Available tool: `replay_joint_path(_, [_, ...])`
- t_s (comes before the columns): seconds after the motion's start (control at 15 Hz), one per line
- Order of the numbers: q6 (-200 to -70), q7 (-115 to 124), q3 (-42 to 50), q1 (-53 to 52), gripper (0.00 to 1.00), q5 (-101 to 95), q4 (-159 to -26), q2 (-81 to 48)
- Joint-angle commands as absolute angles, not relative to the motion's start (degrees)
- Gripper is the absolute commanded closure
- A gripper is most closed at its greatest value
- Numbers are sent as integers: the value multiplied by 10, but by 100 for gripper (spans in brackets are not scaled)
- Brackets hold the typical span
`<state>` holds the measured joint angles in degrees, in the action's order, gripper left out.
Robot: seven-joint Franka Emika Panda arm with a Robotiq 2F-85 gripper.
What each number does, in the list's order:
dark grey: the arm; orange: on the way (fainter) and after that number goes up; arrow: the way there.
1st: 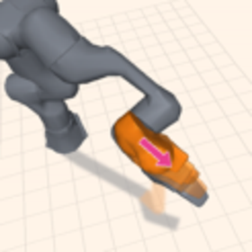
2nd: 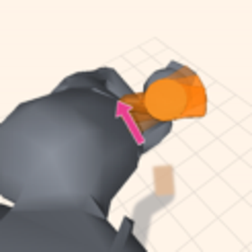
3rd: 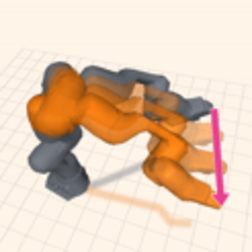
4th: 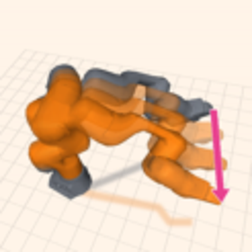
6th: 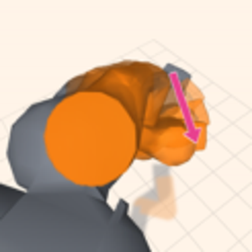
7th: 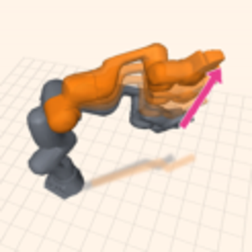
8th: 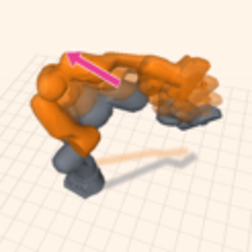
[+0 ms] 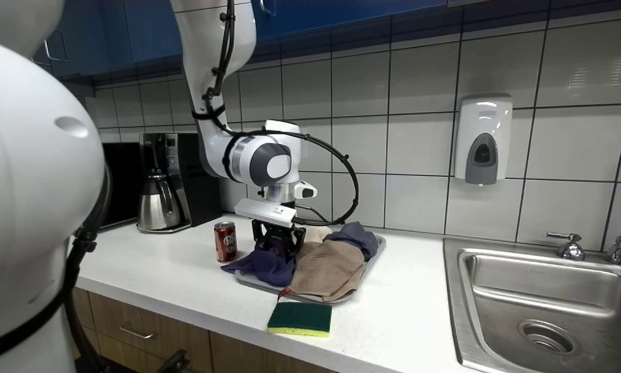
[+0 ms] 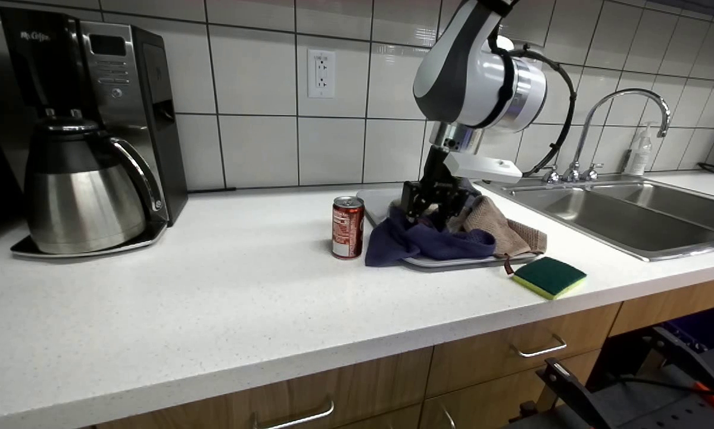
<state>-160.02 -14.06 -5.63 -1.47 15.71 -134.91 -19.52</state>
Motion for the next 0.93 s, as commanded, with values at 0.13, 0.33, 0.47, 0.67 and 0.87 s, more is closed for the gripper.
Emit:
replay_joint_path(0.13, [-1596,-134,-77,17,78,154,-1349,-187])
replay_joint_path(0.33, [-1595,-136,-80,23,100,157,-1353,-177])
replay_joint_path(0.47, [-1593,-138,-83,26,100,160,-1357,-168])
replay_joint_path(0.67, [-1594,-143,-88,29,98,164,-1367,-150])
replay_joint_path(0.87, [-1594,-147,-91,31,98,171,-1378,-127])
